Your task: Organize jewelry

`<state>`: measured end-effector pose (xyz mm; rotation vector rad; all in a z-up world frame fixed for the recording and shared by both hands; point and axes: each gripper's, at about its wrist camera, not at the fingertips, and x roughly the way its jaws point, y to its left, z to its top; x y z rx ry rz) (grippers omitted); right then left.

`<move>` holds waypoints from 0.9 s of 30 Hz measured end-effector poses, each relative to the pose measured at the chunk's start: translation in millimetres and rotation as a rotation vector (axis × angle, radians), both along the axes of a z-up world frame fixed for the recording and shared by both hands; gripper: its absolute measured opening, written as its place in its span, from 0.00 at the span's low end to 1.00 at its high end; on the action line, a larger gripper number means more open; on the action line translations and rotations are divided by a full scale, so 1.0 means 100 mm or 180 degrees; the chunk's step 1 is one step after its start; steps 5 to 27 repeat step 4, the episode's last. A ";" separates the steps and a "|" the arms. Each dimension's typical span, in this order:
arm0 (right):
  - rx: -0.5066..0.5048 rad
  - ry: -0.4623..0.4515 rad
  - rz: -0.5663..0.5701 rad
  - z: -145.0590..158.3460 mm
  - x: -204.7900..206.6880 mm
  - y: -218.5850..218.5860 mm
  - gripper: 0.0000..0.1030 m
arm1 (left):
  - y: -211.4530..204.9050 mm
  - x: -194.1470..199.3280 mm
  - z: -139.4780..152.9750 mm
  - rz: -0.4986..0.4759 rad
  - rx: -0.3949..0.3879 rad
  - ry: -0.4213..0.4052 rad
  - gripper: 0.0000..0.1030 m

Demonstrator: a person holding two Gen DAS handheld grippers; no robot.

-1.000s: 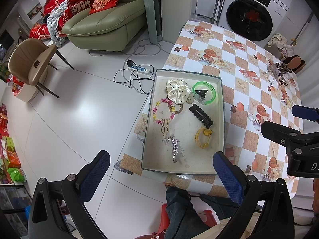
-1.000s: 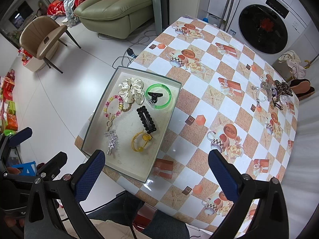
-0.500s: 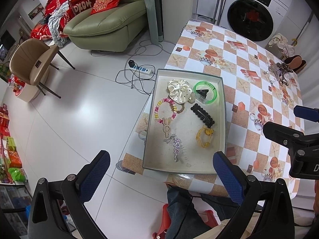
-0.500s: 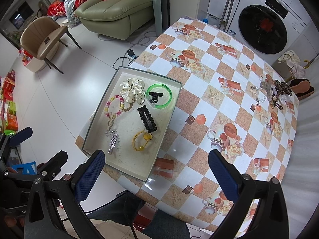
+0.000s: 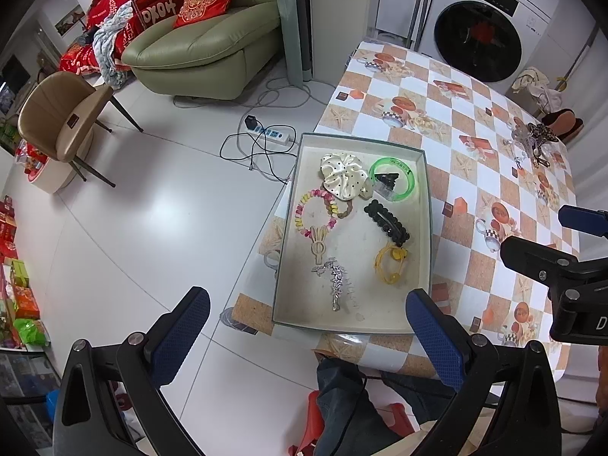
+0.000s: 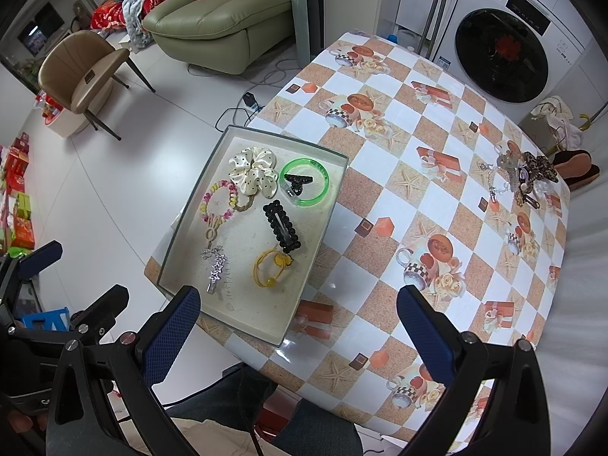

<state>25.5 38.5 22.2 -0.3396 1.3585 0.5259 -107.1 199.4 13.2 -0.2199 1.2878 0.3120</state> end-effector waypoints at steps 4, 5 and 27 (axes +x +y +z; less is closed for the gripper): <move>0.0000 -0.0001 -0.0002 -0.01 0.00 0.00 1.00 | -0.01 0.00 0.00 0.0005 0.0003 0.0014 1.00; 0.0000 -0.0001 -0.0002 -0.01 0.00 0.00 1.00 | -0.01 0.00 0.00 0.0005 0.0003 0.0014 1.00; 0.0000 -0.0001 -0.0002 -0.01 0.00 0.00 1.00 | -0.01 0.00 0.00 0.0005 0.0003 0.0014 1.00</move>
